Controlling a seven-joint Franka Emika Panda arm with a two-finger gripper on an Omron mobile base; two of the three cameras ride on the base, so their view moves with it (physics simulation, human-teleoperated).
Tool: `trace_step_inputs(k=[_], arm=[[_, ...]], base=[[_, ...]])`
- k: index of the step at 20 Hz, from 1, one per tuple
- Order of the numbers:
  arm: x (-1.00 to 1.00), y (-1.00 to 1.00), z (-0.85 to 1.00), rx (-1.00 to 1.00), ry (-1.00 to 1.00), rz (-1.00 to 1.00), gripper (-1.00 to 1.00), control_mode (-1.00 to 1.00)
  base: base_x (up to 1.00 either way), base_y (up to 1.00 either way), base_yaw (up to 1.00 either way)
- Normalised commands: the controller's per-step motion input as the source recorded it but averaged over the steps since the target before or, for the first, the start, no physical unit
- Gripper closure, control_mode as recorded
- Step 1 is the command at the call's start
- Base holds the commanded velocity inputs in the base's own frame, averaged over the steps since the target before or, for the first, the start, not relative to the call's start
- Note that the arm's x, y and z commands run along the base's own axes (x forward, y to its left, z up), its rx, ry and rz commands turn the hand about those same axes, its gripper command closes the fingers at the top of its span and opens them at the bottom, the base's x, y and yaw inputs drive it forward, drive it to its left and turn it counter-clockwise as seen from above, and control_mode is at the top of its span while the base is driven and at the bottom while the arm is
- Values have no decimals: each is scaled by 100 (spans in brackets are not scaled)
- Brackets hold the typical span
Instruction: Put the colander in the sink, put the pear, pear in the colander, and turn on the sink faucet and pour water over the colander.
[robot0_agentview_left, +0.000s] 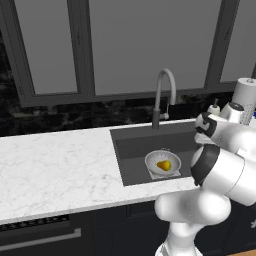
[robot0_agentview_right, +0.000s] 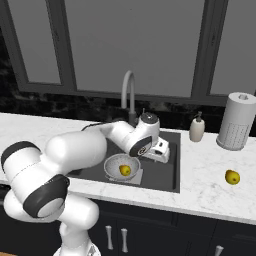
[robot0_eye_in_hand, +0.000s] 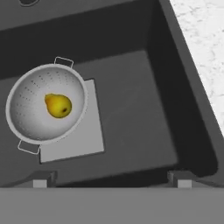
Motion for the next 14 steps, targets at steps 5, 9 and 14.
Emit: trace_step_inputs(k=[5,9,14], arm=[[-56,-83,0,0,0,-24,-100,-100],[-61,-68,0,0,2,-31,-100,-100],[-45,-53,0,-1,14,-45,-100,-100]], base=[[0,0,0],[0,0,0],[0,0,0]])
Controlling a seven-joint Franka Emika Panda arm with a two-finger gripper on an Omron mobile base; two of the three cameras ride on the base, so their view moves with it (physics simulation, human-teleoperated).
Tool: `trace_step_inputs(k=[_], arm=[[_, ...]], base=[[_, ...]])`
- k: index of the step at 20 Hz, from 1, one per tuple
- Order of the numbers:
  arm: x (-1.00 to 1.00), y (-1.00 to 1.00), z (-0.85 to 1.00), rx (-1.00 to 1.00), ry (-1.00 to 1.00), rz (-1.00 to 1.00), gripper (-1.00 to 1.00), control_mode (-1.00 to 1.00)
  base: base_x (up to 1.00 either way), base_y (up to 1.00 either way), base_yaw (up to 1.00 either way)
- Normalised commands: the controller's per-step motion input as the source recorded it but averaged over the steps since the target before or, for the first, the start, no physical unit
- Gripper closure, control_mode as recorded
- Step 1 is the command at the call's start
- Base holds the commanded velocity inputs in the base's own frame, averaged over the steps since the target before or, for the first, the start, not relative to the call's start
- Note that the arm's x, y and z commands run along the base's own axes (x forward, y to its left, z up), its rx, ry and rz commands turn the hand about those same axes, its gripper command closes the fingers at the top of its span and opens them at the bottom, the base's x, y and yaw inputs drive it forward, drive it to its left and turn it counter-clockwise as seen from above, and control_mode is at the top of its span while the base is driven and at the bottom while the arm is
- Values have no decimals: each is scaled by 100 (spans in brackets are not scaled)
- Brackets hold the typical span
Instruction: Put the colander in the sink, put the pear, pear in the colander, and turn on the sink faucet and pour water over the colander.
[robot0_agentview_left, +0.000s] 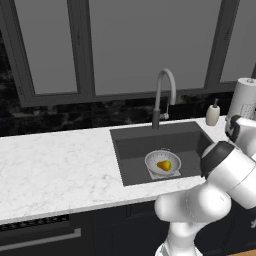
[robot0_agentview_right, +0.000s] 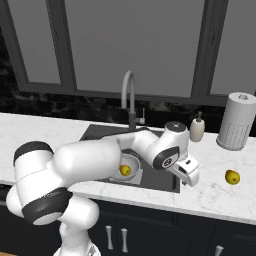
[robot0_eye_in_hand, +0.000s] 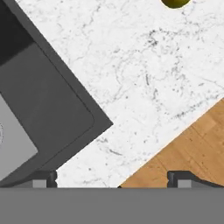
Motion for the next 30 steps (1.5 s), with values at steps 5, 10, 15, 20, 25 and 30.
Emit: trace_step_inputs(k=[5,10,15,20,25,30], arm=[[-16,-50,0,-3,17,-39,-100,-100],[0,-53,0,0,2,-8,-100,-100],[0,-55,0,0,0,0,-100,-100],[5,-44,0,0,0,0,-100,-100],[16,-34,0,0,0,3,-100,-100],[21,-33,0,0,-2,7,-100,-100]], base=[[0,0,0],[0,0,0],[0,0,0],[0,0,0],[0,0,0],[0,0,0]])
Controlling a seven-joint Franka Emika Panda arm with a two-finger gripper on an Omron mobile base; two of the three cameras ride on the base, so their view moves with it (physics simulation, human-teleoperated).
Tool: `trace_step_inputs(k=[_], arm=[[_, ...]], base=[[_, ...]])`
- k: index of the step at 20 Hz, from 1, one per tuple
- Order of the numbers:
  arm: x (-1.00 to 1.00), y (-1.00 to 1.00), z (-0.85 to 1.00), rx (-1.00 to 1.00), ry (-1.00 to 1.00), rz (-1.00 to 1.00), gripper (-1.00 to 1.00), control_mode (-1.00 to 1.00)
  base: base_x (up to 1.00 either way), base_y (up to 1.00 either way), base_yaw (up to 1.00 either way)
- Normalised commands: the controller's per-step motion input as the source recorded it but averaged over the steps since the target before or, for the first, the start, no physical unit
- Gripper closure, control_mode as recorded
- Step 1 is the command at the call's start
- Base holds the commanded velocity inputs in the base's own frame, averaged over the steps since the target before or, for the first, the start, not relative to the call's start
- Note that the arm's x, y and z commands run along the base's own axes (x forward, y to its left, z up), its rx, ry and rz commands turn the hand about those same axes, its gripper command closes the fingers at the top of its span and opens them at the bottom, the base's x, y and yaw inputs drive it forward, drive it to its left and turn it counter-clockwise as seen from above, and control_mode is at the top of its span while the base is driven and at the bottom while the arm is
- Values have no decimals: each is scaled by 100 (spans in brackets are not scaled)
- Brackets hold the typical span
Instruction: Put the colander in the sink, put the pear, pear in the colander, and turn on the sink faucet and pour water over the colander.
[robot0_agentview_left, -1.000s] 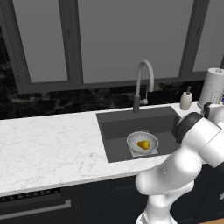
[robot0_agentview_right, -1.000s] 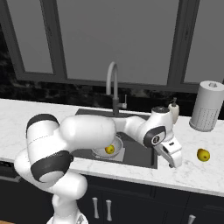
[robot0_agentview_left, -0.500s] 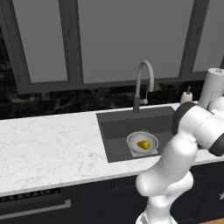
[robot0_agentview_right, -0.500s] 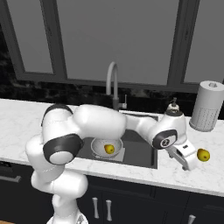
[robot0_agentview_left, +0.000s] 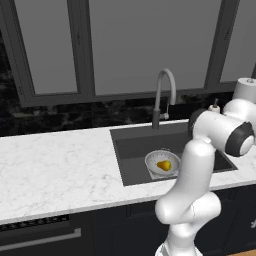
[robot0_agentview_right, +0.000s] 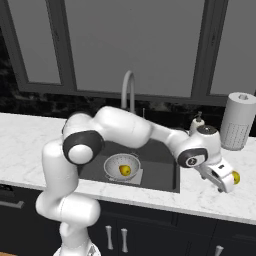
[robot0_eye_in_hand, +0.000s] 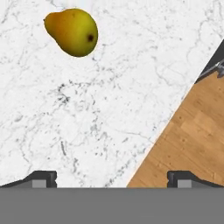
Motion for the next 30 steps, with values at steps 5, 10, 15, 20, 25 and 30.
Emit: trace_step_inputs(k=[5,10,15,20,25,30], arm=[[15,-30,0,0,-3,7,-100,-100],[18,-25,0,0,-3,5,-100,-100],[29,-7,-3,0,0,7,-100,-100],[33,0,-13,-1,0,9,-100,-100],[28,-5,-25,-1,0,8,-100,-100],[20,-18,-25,0,0,7,-100,-100]], base=[[0,0,0],[0,0,0],[0,0,0],[0,0,0],[0,0,0],[0,0,0]])
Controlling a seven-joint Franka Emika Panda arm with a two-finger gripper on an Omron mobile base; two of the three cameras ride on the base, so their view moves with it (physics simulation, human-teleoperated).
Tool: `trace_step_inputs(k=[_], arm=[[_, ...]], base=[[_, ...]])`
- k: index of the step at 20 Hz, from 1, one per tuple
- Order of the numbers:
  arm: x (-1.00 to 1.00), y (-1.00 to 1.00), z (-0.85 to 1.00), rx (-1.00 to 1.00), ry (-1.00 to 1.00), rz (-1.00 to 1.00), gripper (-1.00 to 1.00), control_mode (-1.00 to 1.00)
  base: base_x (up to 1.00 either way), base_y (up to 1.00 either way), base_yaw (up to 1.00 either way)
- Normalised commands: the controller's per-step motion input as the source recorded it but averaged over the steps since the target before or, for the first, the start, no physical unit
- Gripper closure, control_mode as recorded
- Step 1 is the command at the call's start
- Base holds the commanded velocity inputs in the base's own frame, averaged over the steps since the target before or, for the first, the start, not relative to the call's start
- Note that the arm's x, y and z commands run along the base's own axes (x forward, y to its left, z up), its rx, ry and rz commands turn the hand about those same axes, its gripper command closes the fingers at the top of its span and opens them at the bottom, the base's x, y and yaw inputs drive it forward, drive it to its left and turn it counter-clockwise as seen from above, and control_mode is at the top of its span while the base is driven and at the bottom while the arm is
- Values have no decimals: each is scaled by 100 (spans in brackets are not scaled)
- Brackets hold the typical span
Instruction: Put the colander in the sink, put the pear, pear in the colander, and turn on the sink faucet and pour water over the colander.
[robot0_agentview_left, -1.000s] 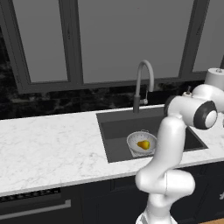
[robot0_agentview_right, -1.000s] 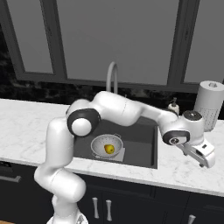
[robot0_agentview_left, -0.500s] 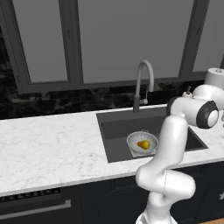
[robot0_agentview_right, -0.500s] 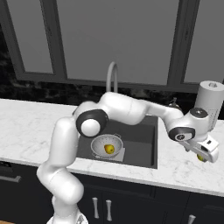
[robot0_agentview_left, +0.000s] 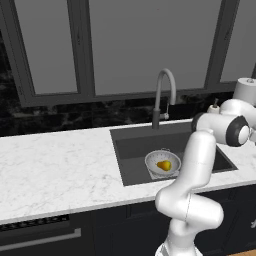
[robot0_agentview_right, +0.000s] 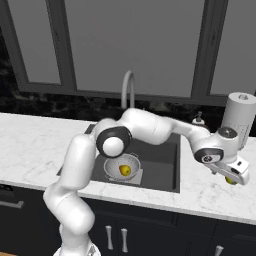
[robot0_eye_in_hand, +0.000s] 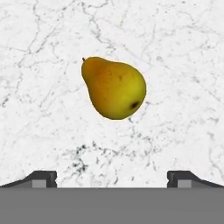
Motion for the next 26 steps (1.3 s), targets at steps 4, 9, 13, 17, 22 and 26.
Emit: trace_step_inputs(k=[4,9,13,17,22,26], arm=[[11,-24,-15,0,0,3,-100,-100],[17,-8,-7,0,0,0,-100,-100],[24,0,-7,-2,0,0,-100,-100],[20,-9,-11,-1,0,0,-100,-100],[13,-18,-16,-1,1,0,-100,-100],[9,-9,-16,-3,3,0,-100,-100]], base=[[0,0,0],[0,0,0],[0,0,0],[0,0,0],[0,0,0],[0,0,0]])
